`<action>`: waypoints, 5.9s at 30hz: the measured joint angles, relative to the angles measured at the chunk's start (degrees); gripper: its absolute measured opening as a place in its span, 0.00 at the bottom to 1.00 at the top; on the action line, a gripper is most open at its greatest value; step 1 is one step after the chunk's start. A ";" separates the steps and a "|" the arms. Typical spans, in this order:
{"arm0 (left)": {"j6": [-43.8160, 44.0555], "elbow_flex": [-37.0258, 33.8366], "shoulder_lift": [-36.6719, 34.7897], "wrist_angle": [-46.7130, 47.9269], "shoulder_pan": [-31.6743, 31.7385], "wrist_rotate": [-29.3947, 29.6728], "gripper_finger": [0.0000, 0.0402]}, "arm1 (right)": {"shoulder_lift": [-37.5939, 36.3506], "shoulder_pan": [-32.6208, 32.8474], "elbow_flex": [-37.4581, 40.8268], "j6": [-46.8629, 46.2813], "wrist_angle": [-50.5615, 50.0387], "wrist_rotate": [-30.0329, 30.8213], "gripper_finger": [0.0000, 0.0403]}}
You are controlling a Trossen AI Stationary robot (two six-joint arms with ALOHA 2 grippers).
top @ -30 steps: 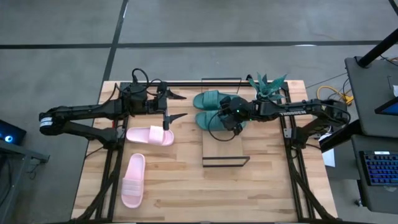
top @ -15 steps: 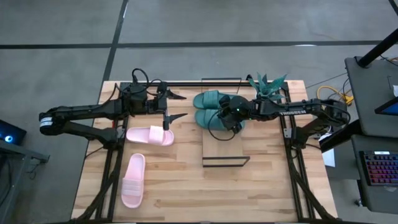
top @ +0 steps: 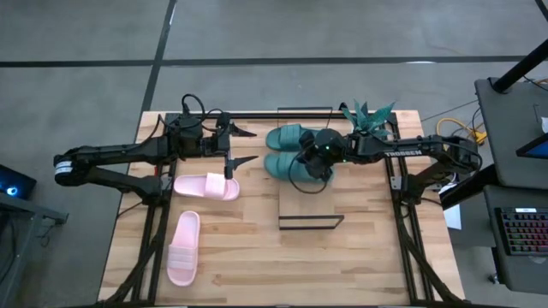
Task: Pick and place slides into the shelf
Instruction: Put the blue slide on the shelf
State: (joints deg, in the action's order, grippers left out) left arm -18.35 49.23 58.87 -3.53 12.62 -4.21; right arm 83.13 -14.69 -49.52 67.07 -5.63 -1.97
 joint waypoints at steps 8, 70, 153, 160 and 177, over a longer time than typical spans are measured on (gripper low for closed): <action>-0.02 0.00 0.00 0.00 0.00 -0.02 0.71 | 0.00 -1.00 0.00 6.27 -0.38 -0.21 0.02; 0.07 -0.02 -0.02 -0.22 0.00 -0.02 0.71 | 2.36 -6.63 -18.18 -25.52 -28.95 -9.56 0.30; 11.96 -0.89 8.90 15.26 -1.54 -2.82 0.71 | 2.34 -6.35 -10.44 -38.17 -36.50 -2.87 0.02; 11.77 -0.14 20.67 15.10 -2.97 -3.17 0.71 | 2.34 -6.35 -14.44 -38.14 -35.41 -2.90 0.02; 9.90 3.02 30.73 11.95 -2.97 -2.97 0.71 | 0.99 -6.35 -16.55 -37.93 -35.65 -2.42 0.02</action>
State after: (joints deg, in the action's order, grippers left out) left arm -8.44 52.25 89.60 8.42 9.65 -7.18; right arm 84.12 -21.04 -66.06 29.15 -41.28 -4.39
